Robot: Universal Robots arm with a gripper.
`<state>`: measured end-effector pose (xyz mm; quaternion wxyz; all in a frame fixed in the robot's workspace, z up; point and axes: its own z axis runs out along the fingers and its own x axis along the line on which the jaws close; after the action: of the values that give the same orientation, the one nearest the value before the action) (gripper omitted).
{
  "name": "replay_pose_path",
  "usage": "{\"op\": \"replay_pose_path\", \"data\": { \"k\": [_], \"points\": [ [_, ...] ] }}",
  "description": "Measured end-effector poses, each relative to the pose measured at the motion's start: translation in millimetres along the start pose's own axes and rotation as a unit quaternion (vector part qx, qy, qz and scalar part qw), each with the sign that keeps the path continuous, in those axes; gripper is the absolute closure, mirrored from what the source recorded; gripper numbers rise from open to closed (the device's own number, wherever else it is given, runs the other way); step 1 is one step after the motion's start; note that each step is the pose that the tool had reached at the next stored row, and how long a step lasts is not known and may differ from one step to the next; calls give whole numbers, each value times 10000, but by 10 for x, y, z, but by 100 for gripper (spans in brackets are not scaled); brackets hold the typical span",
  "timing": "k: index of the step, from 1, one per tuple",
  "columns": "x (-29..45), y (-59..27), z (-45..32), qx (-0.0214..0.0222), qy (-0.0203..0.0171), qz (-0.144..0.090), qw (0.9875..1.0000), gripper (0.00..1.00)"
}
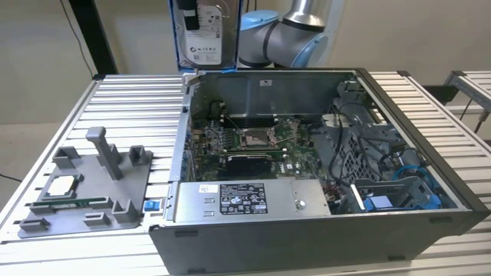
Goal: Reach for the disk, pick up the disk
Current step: 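Pick up the disk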
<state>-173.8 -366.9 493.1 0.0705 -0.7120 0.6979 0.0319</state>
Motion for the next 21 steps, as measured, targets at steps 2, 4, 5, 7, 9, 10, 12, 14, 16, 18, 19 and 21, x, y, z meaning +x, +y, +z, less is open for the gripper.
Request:
{"op": "replay_pose_path", "data": {
  "k": [2, 4, 5, 7, 9, 10, 12, 14, 16, 18, 19, 21],
  "points": [
    [0, -24, 1, 0, 0, 0, 10000, 100],
    [1, -49, 3, 0, 0, 0, 10000, 100],
    [2, -60, 3, 0, 0, 0, 10000, 100],
    [2, -85, 5, 0, 0, 0, 10000, 100],
    [3, -118, 7, 0, 0, 0, 10000, 100],
    [3, -138, 8, 0, 0, 0, 10000, 100],
    [4, -180, 10, 0, 1, 0, 10000, 100],
    [5, -225, 13, 0, 0, 0, 10000, 100],
    [7, -272, 16, 0, 0, 0, 10000, 100],
    [8, -315, 18, 0, 0, 0, 10000, 100],
    [8, -338, 19, 0, 0, 0, 10000, 100],
    [9, -386, 22, 0, 0, 0, 10000, 100]
  ]
}}
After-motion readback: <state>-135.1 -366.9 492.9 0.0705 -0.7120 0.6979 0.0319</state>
